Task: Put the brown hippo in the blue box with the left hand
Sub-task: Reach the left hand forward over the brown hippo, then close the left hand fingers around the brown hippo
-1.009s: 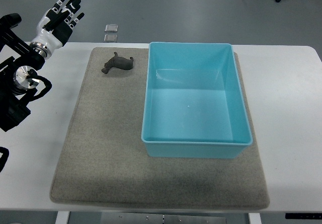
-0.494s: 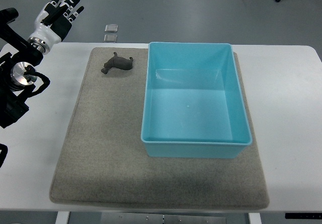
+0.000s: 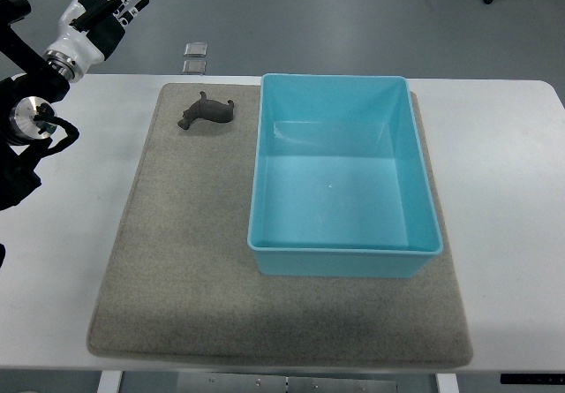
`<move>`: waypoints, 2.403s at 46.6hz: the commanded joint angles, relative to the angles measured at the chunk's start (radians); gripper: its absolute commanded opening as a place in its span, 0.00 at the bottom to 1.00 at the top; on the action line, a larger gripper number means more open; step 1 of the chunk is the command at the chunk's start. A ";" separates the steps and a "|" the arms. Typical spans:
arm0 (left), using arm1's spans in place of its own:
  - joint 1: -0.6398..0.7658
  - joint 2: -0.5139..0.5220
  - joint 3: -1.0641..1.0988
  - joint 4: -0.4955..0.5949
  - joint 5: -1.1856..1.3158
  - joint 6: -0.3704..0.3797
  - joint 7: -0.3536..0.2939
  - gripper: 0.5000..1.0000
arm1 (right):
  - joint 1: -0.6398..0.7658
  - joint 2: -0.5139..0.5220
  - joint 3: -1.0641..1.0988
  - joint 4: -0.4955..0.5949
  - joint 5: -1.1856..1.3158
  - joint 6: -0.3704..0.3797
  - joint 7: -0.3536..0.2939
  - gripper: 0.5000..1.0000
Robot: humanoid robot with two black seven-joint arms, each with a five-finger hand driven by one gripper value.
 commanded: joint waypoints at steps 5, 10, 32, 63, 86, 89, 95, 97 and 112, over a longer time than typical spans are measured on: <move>-0.026 0.002 0.003 -0.006 0.249 0.102 0.000 0.86 | 0.000 0.000 0.000 0.000 0.000 0.000 0.000 0.87; -0.027 0.004 0.003 -0.032 0.373 0.131 0.000 0.85 | 0.000 0.000 0.000 0.000 0.000 0.000 0.000 0.87; -0.044 0.036 0.134 -0.164 0.852 0.169 0.011 0.74 | 0.000 0.000 0.000 0.000 0.000 0.000 0.000 0.87; -0.069 0.062 0.270 -0.198 1.214 0.172 -0.063 0.66 | 0.000 0.000 0.000 0.000 0.000 0.000 0.000 0.87; -0.070 0.020 0.398 -0.186 1.230 0.339 -0.076 0.61 | 0.000 0.000 0.000 0.000 0.000 0.000 0.000 0.87; -0.070 0.016 0.399 -0.184 1.230 0.344 -0.076 0.60 | 0.000 0.000 0.000 0.000 0.000 0.000 0.000 0.87; -0.069 0.002 0.399 -0.160 1.230 0.344 -0.076 0.53 | 0.000 0.000 0.000 0.000 0.000 0.000 0.000 0.87; -0.069 -0.001 0.399 -0.155 1.230 0.344 -0.076 0.52 | 0.000 0.000 0.000 0.000 0.000 0.000 0.000 0.87; -0.067 -0.007 0.457 -0.152 1.234 0.410 -0.075 0.53 | 0.000 0.000 0.000 0.000 0.000 0.000 0.000 0.87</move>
